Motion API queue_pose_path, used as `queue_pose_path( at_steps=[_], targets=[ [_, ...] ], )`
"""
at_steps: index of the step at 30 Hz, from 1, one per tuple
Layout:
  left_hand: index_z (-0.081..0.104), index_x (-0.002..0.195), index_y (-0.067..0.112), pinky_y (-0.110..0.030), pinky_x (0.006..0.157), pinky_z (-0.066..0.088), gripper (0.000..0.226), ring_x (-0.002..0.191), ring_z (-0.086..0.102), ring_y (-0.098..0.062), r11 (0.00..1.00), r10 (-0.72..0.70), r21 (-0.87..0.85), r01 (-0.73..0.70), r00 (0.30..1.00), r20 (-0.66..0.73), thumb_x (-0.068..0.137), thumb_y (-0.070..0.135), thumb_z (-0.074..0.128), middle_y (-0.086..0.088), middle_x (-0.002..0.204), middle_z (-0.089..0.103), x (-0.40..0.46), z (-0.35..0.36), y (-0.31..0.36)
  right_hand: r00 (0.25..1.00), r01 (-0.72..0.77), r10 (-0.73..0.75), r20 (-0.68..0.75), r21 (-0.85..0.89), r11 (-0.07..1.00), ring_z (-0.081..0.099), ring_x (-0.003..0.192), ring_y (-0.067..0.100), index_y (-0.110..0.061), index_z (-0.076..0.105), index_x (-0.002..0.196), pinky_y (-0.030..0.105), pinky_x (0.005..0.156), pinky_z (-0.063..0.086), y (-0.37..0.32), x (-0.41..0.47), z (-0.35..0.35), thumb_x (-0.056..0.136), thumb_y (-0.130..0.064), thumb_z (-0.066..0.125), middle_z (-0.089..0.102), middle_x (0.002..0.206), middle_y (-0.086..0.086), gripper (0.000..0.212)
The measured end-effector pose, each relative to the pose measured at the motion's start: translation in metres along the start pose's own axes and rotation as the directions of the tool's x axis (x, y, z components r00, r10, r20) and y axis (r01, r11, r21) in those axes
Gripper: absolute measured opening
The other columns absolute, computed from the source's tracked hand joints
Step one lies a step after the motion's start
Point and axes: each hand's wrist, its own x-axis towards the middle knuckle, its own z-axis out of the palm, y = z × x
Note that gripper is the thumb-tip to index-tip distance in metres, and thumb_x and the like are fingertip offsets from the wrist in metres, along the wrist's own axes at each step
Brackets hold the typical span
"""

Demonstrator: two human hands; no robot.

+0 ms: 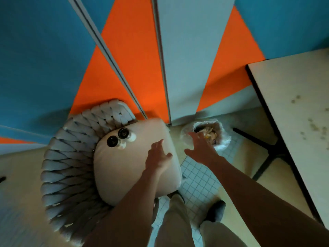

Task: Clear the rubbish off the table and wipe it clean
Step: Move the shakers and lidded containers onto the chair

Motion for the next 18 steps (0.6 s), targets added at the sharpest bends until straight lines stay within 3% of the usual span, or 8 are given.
queue_pose_path(
  at_steps=[6,10,18],
  targets=[
    [0.034,0.151,0.023,-0.042,0.111,0.040,0.066,0.135,0.046,-0.030,0.979,0.160,0.123,-0.161,0.987,0.022,0.092,0.034,0.062,-0.008,0.154,0.034,-0.042,0.040,0.089,0.989,-0.047,0.067,-0.135,0.149,0.988,0.050,0.122,0.031,-0.027,0.044,0.136,0.043,0.095,0.050,0.073,-0.068,-0.051,0.077,-0.034,0.071,0.033,0.146,0.009,0.065],
    [0.040,0.148,0.023,-0.041,0.108,0.042,0.063,0.132,0.049,-0.031,0.940,0.283,0.187,-0.286,0.958,0.043,0.090,0.030,0.064,-0.008,0.150,0.037,-0.075,0.075,0.144,0.974,-0.057,0.103,-0.202,0.224,0.973,0.052,0.118,0.036,-0.025,0.037,0.143,0.044,0.093,0.048,0.122,-0.123,-0.080,0.087,-0.032,0.063,0.035,0.140,0.010,0.062],
    [0.052,0.137,0.022,-0.040,0.106,0.043,0.054,0.129,0.049,-0.027,0.822,0.487,0.289,-0.491,0.869,0.091,0.085,0.024,0.065,-0.007,0.141,0.048,-0.127,0.134,0.246,0.935,-0.128,0.211,-0.284,0.287,0.949,0.058,0.112,0.030,-0.026,0.040,0.141,0.038,0.090,0.049,0.218,-0.202,-0.124,0.086,-0.035,0.067,0.047,0.130,0.009,0.062]
  ],
)
